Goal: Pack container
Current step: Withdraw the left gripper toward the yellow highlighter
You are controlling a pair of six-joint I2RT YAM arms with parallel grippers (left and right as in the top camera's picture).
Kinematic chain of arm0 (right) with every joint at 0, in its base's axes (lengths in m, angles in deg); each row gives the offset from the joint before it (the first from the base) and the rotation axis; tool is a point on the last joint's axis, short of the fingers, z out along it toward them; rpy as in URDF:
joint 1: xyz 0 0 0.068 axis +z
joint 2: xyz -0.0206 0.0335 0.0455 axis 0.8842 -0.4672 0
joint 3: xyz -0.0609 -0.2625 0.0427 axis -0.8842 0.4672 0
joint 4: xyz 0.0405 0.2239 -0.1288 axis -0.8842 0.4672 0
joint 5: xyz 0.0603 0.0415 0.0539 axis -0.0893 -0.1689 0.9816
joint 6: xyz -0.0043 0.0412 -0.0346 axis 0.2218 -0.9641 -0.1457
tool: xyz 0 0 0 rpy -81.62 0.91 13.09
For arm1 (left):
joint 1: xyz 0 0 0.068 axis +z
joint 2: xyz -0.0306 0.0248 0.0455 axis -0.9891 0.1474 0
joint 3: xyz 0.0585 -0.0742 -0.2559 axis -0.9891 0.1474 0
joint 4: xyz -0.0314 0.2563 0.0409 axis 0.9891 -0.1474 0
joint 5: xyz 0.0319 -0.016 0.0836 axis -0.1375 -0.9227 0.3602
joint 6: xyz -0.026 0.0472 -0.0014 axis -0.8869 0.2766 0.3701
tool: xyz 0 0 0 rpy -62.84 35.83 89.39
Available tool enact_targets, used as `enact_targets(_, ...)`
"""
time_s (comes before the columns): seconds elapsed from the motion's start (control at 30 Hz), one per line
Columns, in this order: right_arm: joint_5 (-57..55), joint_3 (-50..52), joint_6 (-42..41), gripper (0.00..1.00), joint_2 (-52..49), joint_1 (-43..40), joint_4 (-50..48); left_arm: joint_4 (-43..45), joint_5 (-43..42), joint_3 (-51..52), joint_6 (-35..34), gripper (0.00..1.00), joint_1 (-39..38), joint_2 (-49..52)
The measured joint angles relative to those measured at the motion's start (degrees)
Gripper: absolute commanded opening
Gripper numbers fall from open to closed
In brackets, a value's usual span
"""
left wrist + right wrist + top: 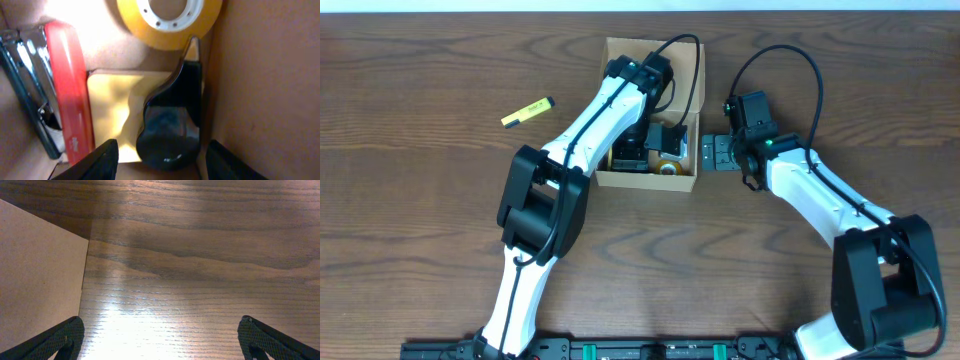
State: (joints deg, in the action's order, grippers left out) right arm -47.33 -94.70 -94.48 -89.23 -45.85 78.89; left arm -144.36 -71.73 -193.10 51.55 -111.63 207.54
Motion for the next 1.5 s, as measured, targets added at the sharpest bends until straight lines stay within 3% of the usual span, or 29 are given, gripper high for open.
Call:
enact_targets(0.23,0.0,0.0,0.0,0.99,0.0,0.0,0.0,1.8,2.1,-0.4,0.0,0.57,0.2,-1.7)
enact_targets(0.5,0.0,0.0,0.0,0.99,0.0,0.0,0.0,4.7,2.4,-5.0,0.0,0.57,2.5,-10.6)
enact_targets(0.8,0.0,0.0,0.0,0.99,0.0,0.0,0.0,1.0,2.5,-6.3,-3.2,0.58,8.4,-18.8)
enact_targets(1.03,0.0,0.0,0.0,0.99,0.0,0.0,0.0,-1.3,2.6,-6.3,-4.3,0.6,19.1,-16.3)
enact_targets(1.2,0.0,0.0,0.0,0.99,0.0,0.0,0.0,1.5,2.6,-6.3,-3.2,0.6,25.3,-9.0)
enact_targets(1.5,0.0,0.0,0.0,0.99,0.0,0.0,0.0,9.6,1.6,-6.3,-2.8,0.62,29.3,1.7)
